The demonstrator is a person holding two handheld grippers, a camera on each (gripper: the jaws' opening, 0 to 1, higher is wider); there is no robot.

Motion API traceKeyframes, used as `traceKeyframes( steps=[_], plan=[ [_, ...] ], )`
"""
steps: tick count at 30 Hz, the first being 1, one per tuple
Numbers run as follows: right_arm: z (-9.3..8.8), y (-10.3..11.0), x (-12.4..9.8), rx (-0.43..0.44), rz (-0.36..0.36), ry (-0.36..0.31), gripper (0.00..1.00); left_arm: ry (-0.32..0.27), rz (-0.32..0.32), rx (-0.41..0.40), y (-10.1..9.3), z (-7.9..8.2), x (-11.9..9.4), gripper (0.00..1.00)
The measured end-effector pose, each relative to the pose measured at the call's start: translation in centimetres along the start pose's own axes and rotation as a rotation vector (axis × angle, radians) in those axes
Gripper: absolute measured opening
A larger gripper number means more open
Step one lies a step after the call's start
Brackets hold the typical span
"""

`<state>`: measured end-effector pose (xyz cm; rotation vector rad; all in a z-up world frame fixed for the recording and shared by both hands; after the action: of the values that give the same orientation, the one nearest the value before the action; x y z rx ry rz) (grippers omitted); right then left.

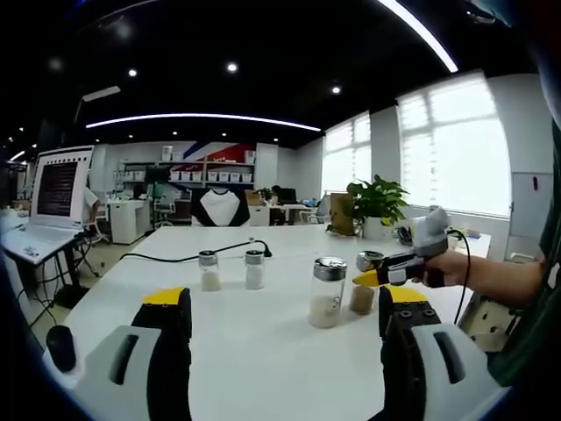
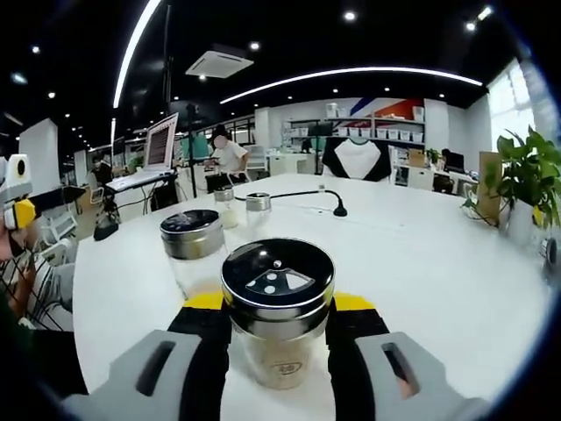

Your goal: Rotate the seasoning bottle until the label or dispensing opening points toward the visible target arrow and the bottle remains upright within the marked orientation range

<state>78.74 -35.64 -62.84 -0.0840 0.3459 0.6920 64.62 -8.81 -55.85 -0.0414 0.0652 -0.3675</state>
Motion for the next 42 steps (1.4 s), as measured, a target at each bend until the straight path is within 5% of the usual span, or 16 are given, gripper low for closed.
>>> traceKeyframes(
  steps=[42],
  plan=[
    [0.04, 0.5, 0.34, 0.079, -0.251, 0.019, 0.41, -0.001, 0.001, -0.007, -0.14, -0.04, -0.06, 0.93]
  ],
)
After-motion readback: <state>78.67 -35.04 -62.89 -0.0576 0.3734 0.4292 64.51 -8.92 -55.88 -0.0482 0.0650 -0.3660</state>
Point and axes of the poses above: the point that each gripper's makers call its tool centre point, and the gripper's own axes: x roughly forward along the fingers, y roughly to its left, z roughly out of its top, the point moved 6 cm from there along -x, roughly backward along the fingers, and after that the axes turned 3 degrees about z, right-handed, at the moved point
